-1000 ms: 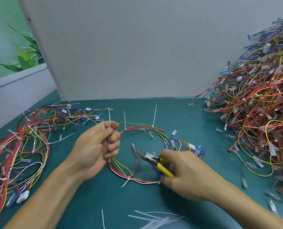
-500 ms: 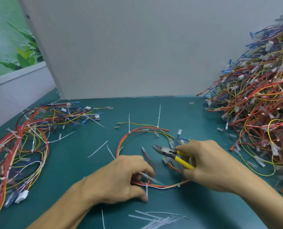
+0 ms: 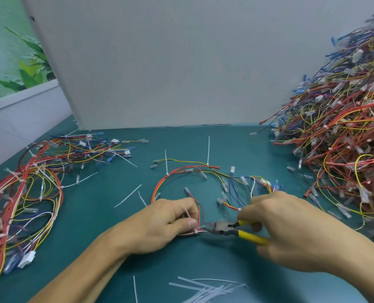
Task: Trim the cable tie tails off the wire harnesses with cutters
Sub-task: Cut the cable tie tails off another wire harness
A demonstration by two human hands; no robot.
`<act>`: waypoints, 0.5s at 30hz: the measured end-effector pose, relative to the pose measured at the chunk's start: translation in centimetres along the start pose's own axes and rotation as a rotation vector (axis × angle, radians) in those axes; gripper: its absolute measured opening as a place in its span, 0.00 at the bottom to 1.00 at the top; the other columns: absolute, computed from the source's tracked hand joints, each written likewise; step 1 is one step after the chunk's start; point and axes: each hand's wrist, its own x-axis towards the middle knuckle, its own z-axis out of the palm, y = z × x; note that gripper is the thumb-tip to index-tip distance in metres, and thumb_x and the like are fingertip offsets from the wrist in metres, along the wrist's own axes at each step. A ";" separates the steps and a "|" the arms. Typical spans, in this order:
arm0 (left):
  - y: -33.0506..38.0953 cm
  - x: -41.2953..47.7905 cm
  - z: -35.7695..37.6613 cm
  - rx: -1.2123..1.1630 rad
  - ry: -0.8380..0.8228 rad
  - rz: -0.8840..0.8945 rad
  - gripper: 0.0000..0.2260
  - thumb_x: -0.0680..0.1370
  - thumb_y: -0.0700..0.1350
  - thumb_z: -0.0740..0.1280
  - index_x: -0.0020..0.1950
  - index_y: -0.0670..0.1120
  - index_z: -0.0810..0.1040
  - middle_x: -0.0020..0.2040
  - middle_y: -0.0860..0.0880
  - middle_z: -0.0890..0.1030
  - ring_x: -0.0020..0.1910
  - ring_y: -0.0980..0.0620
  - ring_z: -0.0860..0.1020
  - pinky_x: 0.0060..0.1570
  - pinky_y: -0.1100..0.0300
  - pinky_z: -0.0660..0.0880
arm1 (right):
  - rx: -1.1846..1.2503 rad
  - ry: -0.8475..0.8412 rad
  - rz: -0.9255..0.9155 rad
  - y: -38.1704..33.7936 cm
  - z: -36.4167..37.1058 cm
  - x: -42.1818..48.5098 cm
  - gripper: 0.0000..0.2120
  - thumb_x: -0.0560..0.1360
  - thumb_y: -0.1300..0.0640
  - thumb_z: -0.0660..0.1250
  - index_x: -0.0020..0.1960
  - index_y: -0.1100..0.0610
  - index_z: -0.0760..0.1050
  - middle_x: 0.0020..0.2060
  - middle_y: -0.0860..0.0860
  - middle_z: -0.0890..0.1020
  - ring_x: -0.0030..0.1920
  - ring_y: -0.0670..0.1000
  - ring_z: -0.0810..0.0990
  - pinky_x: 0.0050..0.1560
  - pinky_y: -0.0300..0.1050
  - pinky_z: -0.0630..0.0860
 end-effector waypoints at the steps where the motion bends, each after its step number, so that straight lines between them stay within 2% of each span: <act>1: 0.0 0.0 0.0 -0.007 -0.001 -0.004 0.04 0.80 0.45 0.64 0.45 0.52 0.73 0.36 0.58 0.77 0.35 0.60 0.71 0.37 0.68 0.67 | -0.003 -0.013 -0.008 -0.1 0.0 -0.1 0.08 0.68 0.49 0.61 0.45 0.50 0.68 0.43 0.46 0.74 0.47 0.50 0.74 0.46 0.49 0.75; 3: -0.1 -0.1 0.1 -0.047 0.006 -0.014 0.05 0.79 0.44 0.65 0.45 0.52 0.72 0.35 0.55 0.76 0.33 0.57 0.70 0.36 0.65 0.67 | -0.015 -0.027 -0.011 -0.3 0.0 -0.1 0.09 0.68 0.49 0.61 0.46 0.50 0.69 0.43 0.45 0.74 0.47 0.50 0.74 0.46 0.50 0.75; 7: -0.2 -0.1 0.1 -0.103 0.021 -0.044 0.04 0.78 0.43 0.67 0.45 0.50 0.73 0.30 0.56 0.72 0.30 0.57 0.66 0.33 0.64 0.66 | -0.031 -0.033 -0.017 -0.5 0.1 0.0 0.09 0.69 0.48 0.61 0.47 0.49 0.70 0.44 0.45 0.74 0.47 0.50 0.74 0.47 0.48 0.75; 11: 0.0 0.0 0.1 -0.086 0.010 -0.058 0.05 0.79 0.43 0.65 0.49 0.53 0.79 0.36 0.59 0.79 0.36 0.62 0.74 0.40 0.69 0.70 | -0.055 -0.038 -0.023 -0.9 0.4 0.2 0.09 0.70 0.49 0.61 0.48 0.50 0.71 0.45 0.45 0.73 0.48 0.52 0.75 0.47 0.48 0.75; 15: -0.1 -0.1 0.1 -0.082 0.012 -0.067 0.05 0.80 0.43 0.65 0.49 0.52 0.80 0.42 0.51 0.82 0.43 0.52 0.78 0.46 0.66 0.72 | -0.069 -0.027 -0.036 -1.3 0.8 0.4 0.08 0.71 0.49 0.61 0.48 0.49 0.71 0.45 0.45 0.72 0.48 0.53 0.75 0.44 0.46 0.73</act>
